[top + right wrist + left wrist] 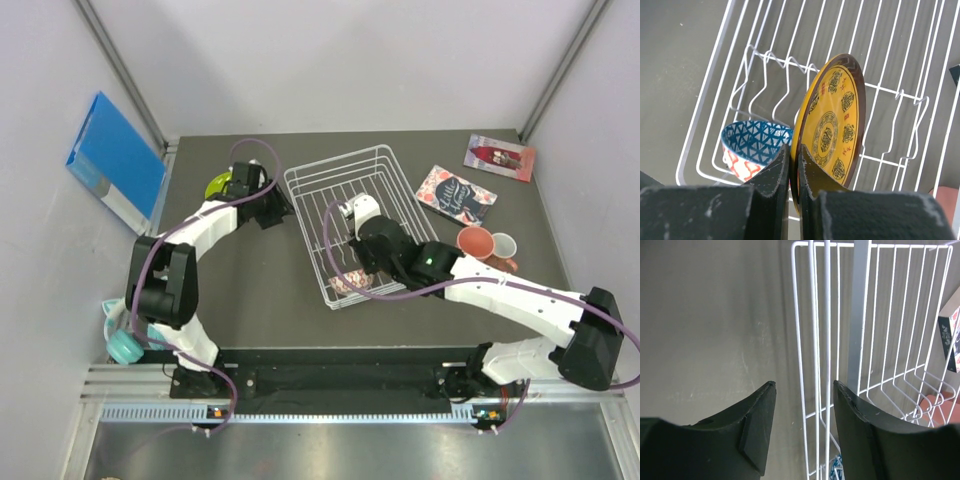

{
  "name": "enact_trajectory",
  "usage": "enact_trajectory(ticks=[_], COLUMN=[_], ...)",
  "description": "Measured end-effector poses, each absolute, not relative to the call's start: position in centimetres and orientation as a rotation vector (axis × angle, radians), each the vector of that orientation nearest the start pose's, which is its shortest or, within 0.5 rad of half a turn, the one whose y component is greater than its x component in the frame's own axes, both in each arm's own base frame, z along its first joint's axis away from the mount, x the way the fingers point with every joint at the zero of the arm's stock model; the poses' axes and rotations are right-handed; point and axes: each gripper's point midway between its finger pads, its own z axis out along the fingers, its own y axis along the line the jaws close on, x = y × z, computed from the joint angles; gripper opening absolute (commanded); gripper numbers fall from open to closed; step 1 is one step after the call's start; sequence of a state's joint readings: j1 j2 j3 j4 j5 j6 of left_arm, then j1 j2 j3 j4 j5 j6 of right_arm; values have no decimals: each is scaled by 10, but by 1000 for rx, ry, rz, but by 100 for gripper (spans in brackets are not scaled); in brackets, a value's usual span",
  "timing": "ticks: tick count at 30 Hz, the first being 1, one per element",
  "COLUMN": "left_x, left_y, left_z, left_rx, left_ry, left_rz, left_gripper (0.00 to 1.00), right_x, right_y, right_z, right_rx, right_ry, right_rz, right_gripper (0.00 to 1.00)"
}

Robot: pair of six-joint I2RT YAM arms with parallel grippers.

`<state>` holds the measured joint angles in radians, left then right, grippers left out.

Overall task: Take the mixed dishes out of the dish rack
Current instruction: Pick up the plate from the dish rack.

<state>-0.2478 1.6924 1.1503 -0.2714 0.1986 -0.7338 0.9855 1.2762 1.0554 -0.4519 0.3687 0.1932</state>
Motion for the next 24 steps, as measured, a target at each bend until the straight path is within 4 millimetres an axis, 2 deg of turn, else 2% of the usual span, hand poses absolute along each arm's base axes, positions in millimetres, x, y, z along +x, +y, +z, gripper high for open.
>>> enact_trajectory(ticks=[5, 11, 14, 19, 22, 24], left_x=[421, 429, 426, 414, 402, 393], left_y=[-168, -162, -155, -140, -134, -135], left_z=[111, 134, 164, 236, 276, 291], left_rx=[-493, -467, -449, -439, -423, -399], left_ry=[2415, 2366, 2305, 2124, 2018, 1981], left_rz=[-671, -617, -595, -581, -606, -640], left_gripper=[59, 67, 70, 71, 70, 69], right_x=[243, 244, 248, 256, 252, 247], right_y=[268, 260, 255, 249, 243, 243], right_z=[190, 192, 208, 262, 289, 303], right_rx=[-667, -654, -642, -589, -600, -639], right_ry=[2089, 2089, 2065, 1946, 1849, 1766], right_rz=[224, 177, 149, 154, 178, 198], right_gripper=[0, 0, 0, 0, 0, 0])
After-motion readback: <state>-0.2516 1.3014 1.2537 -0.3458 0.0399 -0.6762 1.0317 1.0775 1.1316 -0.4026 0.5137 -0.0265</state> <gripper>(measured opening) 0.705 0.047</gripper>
